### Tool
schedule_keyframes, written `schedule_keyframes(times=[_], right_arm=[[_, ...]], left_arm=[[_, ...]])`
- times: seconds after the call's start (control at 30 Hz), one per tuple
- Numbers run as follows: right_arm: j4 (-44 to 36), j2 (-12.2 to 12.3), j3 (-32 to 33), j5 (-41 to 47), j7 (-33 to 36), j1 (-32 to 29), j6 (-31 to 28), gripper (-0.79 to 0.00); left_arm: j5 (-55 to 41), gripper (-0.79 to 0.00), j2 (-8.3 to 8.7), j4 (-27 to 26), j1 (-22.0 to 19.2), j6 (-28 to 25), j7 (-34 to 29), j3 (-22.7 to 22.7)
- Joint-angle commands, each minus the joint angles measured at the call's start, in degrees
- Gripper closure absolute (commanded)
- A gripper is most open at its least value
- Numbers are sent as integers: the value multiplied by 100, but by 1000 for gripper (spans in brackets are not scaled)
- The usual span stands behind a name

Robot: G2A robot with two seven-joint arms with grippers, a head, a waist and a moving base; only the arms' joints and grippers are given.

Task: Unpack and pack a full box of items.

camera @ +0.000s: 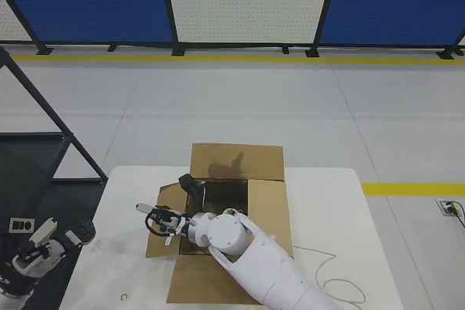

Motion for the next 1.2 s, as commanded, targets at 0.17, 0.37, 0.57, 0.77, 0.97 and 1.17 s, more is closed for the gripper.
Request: schedule_keyframes(times=[0.17,0.37,0.57,0.77,0.97,1.17], right_arm=[[-27,-25,187,-18,-42,-43,-312,-785],[-371,79,519,-103,-67,-225,-583,-785],[-1077,329,1119,-188,178,-614,-767,-785],[-2037,636,1884,-216,764,-1215,-800,-785],[-2866,879,2574,-206,1201,-1846,-753,-785],[-3644,1087,3267,-96,1565,-2491,-848,-785]], left_arm=[[-4,-785,-15,-50,78,-10,2,11],[15,-785,-23,-143,125,3,-23,18],[99,-785,-17,-280,130,85,-198,64],[181,-785,14,-532,23,257,-472,54],[239,-785,56,-814,-238,601,-702,149],[850,-785,138,-1068,-830,1141,-1079,606]])
